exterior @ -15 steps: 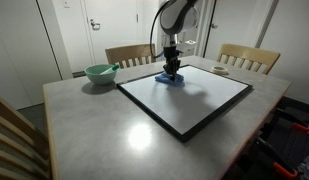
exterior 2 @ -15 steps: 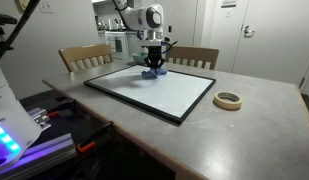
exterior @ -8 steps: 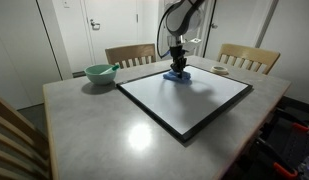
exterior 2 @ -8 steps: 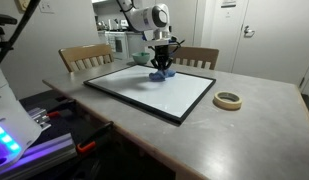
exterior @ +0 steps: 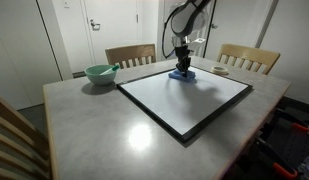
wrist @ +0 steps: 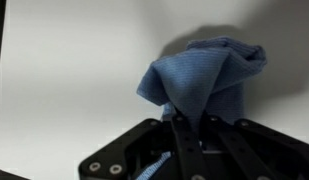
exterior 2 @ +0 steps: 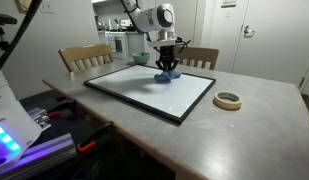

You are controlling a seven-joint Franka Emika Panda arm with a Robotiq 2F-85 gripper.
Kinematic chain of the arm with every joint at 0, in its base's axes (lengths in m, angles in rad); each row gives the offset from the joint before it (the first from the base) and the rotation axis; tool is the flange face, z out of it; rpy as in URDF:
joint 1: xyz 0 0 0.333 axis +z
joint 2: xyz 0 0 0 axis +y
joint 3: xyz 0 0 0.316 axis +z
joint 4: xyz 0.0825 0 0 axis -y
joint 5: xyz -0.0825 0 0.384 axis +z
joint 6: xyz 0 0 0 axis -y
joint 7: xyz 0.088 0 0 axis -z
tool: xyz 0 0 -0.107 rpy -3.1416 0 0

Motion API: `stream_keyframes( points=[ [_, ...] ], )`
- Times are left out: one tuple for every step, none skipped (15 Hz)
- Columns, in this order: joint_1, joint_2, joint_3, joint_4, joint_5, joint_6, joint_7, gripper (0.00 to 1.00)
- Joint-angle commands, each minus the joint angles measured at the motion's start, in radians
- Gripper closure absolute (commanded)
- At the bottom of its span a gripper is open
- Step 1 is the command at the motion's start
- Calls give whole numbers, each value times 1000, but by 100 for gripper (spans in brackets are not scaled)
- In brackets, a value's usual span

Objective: Use the blue cloth to wipe the whiteboard

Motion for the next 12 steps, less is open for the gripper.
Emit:
stream_keyframes(
  points=[
    [-29, 8, 34, -11, 18, 10, -43, 97],
    [-31, 5, 40, -19, 23, 13, -48, 97],
    [-33, 2, 43, -25, 25, 15, -50, 97],
    [-34, 0, 46, -30, 27, 17, -52, 97],
    [-37, -2, 48, -35, 29, 19, -53, 97],
    [-38, -7, 49, -44, 29, 24, -51, 97],
    [-40, -9, 50, -50, 30, 27, -51, 97],
    [-41, -13, 51, -58, 30, 32, -49, 97],
    [-42, -18, 51, -68, 30, 39, -46, 97],
    [-42, -25, 52, -80, 30, 47, -45, 97],
    [-42, -30, 54, -92, 32, 58, -45, 97],
    [-41, -37, 57, -108, 32, 73, -44, 97]
  ],
)
